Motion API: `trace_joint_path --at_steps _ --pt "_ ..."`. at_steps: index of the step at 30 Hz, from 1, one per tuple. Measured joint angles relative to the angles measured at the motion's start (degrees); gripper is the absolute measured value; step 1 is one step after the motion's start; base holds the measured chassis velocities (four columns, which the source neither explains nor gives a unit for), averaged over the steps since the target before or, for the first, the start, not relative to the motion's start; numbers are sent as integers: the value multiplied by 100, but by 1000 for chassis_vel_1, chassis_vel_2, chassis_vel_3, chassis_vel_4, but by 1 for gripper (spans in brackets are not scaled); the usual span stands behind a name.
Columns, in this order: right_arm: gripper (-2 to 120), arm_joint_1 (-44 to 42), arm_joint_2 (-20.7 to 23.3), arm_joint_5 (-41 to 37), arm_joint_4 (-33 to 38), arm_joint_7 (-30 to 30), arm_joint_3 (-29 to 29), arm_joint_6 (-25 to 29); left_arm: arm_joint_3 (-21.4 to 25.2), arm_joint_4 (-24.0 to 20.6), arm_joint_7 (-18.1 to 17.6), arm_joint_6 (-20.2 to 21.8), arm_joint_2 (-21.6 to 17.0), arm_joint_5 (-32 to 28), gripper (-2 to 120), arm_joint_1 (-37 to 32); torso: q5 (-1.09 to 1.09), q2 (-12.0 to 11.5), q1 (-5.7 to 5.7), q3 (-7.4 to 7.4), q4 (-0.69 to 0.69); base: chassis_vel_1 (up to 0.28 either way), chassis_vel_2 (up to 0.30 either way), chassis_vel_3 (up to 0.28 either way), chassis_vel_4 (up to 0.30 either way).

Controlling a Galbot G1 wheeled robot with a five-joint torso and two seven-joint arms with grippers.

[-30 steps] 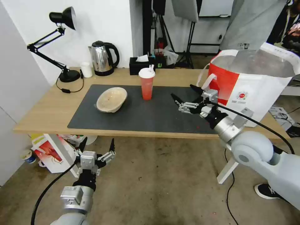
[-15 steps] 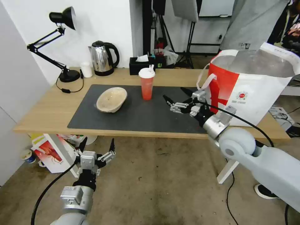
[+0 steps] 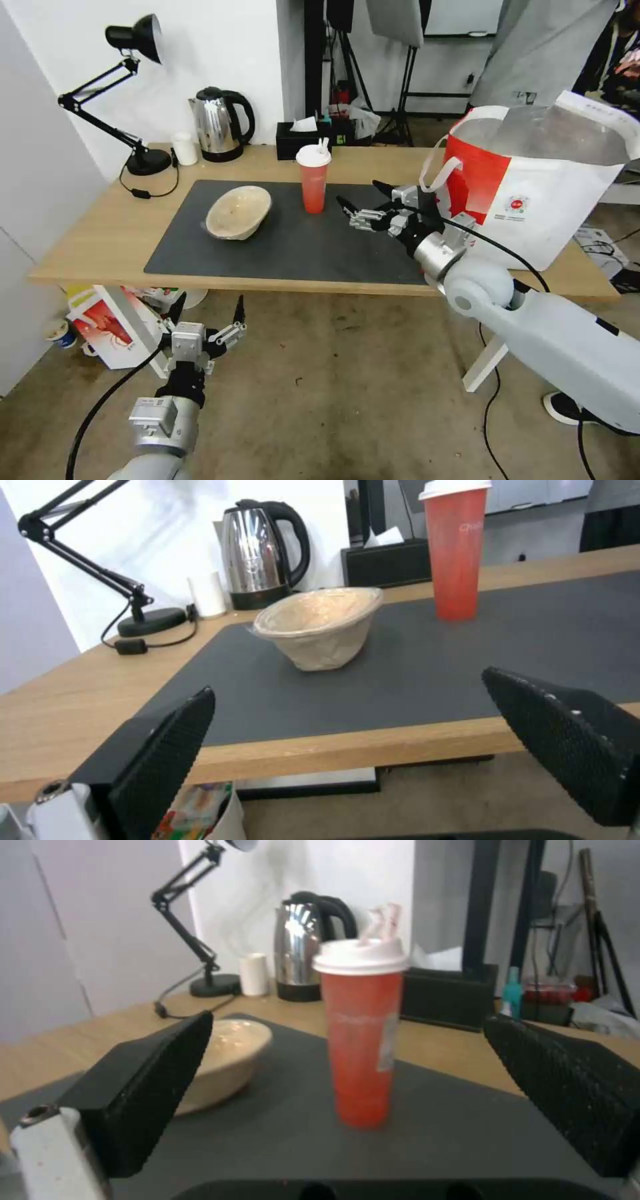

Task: Pick up the trash from the table and place it into the takeout bag.

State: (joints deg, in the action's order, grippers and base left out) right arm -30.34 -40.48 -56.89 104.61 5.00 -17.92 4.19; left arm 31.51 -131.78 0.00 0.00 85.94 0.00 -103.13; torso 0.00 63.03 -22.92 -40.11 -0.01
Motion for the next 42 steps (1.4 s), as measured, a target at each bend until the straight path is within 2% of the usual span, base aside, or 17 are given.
trace_joint_path --at_steps 22,42 --pt "100 330 -439 96 -828 -74 -357 -39 0 0 0 0 0 0 100 0 -1 0 0 0 1 0 0 0 0" --pt "100 881 -1065 174 -1696 -165 -800 -32 0 0 0 0 0 0 100 0 0 0 0 0 1 0 0 0 0"
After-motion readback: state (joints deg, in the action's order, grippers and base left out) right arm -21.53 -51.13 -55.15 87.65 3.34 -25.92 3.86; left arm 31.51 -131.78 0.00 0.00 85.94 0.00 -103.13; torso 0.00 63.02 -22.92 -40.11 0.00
